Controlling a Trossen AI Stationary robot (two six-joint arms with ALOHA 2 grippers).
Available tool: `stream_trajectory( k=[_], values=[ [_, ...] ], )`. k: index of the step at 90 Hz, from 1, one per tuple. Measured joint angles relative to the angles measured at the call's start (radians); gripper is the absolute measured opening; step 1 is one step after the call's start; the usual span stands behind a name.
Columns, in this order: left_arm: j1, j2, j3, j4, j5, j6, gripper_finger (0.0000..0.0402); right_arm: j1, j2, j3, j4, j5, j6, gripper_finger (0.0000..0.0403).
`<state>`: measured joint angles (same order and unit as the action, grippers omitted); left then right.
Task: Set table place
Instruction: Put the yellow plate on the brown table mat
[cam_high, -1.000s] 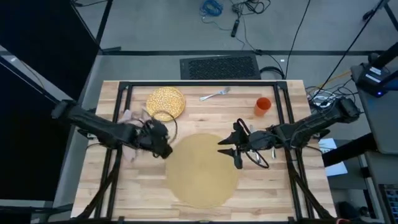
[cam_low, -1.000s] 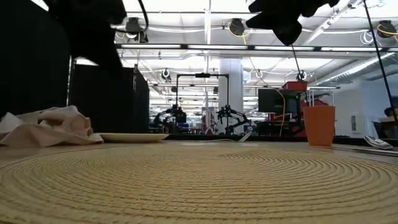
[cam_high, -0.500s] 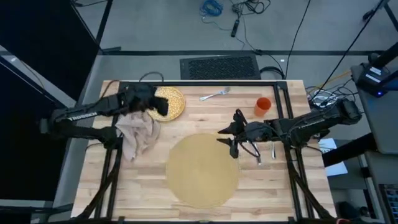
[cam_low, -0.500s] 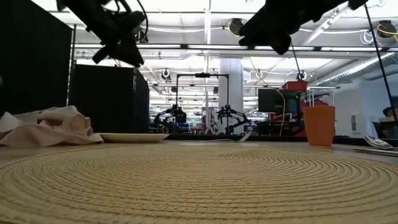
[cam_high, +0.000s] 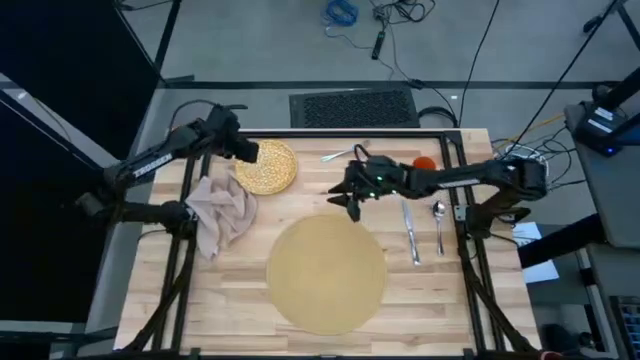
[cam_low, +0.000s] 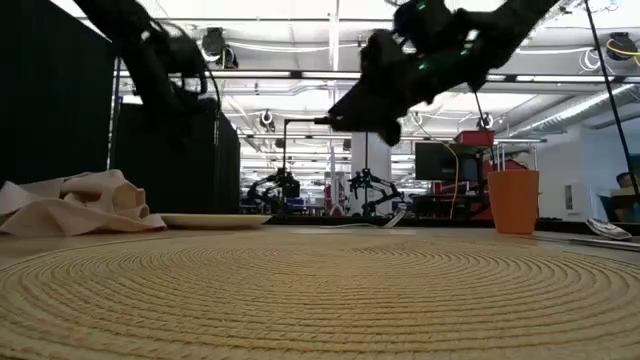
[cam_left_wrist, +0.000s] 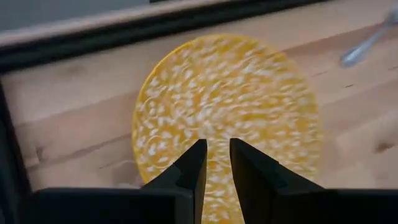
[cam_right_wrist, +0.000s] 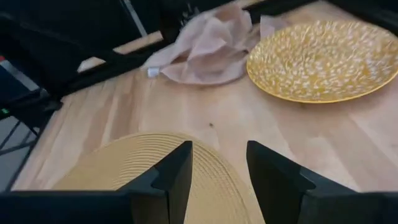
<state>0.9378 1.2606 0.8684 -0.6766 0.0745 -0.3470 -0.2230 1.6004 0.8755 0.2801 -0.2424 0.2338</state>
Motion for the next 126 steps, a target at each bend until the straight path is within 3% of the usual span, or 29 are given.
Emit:
stream_trajectory(
  k=[23, 48, 65, 107, 126],
  values=[
    [0.061, 0.110, 0.024, 0.013, 0.011, 0.131, 0.0074, 0.029, 0.106, 0.138, -0.077, -0.004, -0.071, 0.0139],
    [0.070, 0.113, 0.045, -0.019, -0.034, 0.177, 0.0153, 0.011, 0.110, 0.165, -0.108, 0.000, -0.088, 0.0139],
    [0.094, 0.206, 0.046, -0.061, -0.062, 0.153, 0.0195, 0.005, 0.110, 0.165, -0.104, 0.001, -0.087, 0.0139],
    [0.115, 0.357, 0.046, 0.053, -0.113, 0.200, 0.0201, 0.001, 0.110, 0.165, -0.116, 0.000, -0.086, 0.0139],
    [0.116, 0.402, 0.045, 0.070, -0.043, 0.205, 0.0201, 0.001, 0.110, 0.165, -0.136, 0.001, -0.085, 0.0139]
  ],
)
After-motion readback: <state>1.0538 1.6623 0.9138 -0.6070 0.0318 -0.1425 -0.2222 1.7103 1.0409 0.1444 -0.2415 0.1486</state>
